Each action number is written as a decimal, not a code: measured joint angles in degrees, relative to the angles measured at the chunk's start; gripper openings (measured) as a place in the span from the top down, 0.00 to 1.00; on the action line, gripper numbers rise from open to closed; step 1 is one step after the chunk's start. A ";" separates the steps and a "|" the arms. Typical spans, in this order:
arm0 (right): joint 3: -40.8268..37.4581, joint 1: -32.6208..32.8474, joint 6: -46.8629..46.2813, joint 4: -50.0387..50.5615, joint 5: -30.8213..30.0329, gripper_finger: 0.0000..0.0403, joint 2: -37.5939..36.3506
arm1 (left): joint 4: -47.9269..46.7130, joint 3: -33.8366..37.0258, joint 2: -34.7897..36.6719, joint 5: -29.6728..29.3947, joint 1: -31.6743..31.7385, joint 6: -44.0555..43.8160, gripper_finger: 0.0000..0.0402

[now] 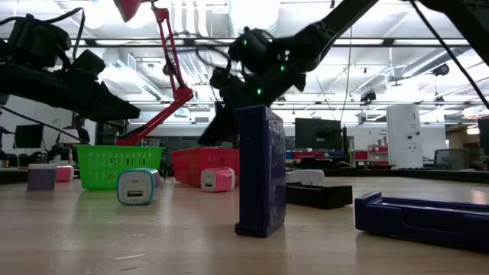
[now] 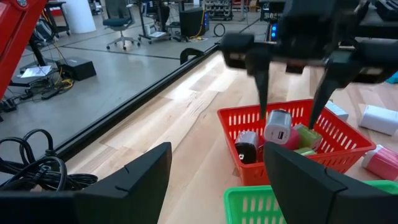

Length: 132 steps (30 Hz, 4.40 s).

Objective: Pick & Place Office items
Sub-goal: Put the bottom white charger adapter into the red bin

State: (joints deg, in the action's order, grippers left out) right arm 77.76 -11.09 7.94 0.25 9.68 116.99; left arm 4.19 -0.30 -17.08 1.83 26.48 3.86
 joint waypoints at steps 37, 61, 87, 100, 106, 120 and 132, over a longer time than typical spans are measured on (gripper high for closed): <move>-25.76 18.73 -2.20 7.75 -17.62 0.42 -26.03 | -0.38 0.00 -0.95 0.00 0.00 0.00 0.36; -28.91 20.19 25.12 4.83 -7.85 0.42 -26.88 | -0.39 0.00 -1.14 0.02 0.00 -0.01 0.36; -29.03 16.09 42.01 6.61 -0.46 0.42 -19.49 | -0.35 0.00 -1.50 0.02 0.00 -0.01 0.36; -29.00 13.70 41.79 6.02 5.85 0.42 -19.04 | -0.38 -0.01 -1.51 0.02 0.00 0.00 0.36; -28.96 13.63 41.71 3.90 5.85 0.42 -15.87 | -0.38 0.00 -1.51 0.01 0.00 0.00 0.36; -28.41 13.70 39.23 3.37 5.51 0.47 -14.75 | -0.39 -0.02 -1.53 0.02 0.00 0.00 0.36; -28.37 13.66 37.03 3.15 5.32 0.53 -14.83 | -0.38 0.00 -1.53 0.02 0.00 0.00 0.36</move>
State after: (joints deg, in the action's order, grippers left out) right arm 49.39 2.57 44.97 3.41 14.99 102.16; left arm 3.81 -0.30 -18.61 1.85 26.48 3.86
